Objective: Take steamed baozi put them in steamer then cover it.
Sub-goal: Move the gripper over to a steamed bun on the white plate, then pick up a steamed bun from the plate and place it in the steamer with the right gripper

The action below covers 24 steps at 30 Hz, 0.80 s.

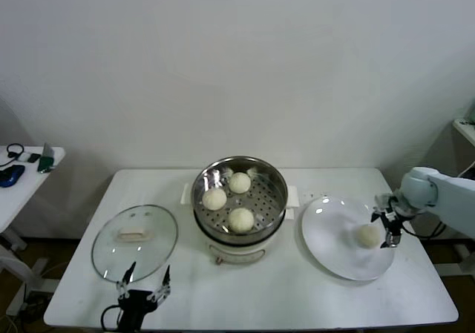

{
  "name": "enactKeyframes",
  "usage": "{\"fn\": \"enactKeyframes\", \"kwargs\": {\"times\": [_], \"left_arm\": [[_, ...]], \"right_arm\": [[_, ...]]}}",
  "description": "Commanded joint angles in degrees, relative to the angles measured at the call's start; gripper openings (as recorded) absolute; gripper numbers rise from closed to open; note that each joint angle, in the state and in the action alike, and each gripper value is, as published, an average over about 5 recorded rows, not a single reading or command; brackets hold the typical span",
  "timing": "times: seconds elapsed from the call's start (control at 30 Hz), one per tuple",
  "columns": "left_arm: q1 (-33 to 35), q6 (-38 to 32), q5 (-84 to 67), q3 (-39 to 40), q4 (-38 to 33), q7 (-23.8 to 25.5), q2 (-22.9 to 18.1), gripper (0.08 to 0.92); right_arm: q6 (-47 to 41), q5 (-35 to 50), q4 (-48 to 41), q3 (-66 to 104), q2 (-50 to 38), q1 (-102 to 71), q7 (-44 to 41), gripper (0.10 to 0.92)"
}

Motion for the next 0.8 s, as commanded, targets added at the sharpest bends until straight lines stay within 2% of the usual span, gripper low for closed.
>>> {"fn": "enactKeyframes", "kwargs": {"times": [0.03, 0.3, 0.53, 0.67, 0.8], "left_arm": [[-0.1, 0.1, 0.1, -0.1, 0.2, -0.1, 0.1, 0.823], [-0.1, 0.0, 0.1, 0.1, 0.1, -0.2, 0.1, 0.823], [-0.2, -0.1, 0.1, 0.3, 0.2, -0.3, 0.0, 0.823], [-0.2, -0.2, 0.1, 0.3, 0.1, -0.3, -0.1, 0.823], [-0.6, -0.1, 0.1, 0.4, 0.0, -0.3, -0.1, 0.823]], "right_arm": [[-0.7, -1.2, -2.9, 5.4, 1.7, -5.8, 1.3, 0.823], [-0.6, -1.1, -2.7, 4.2, 1.8, -4.1, 0.3, 0.814], [-0.3, 0.3, -2.4, 2.8, 1.5, -1.5, -0.8, 0.711], [-0.1, 3.5, -0.7, 0.6, 1.1, 3.5, -1.5, 0.665], [0.0, 9.8, 2.8, -5.1, 1.4, 15.3, -2.3, 0.654]]}}
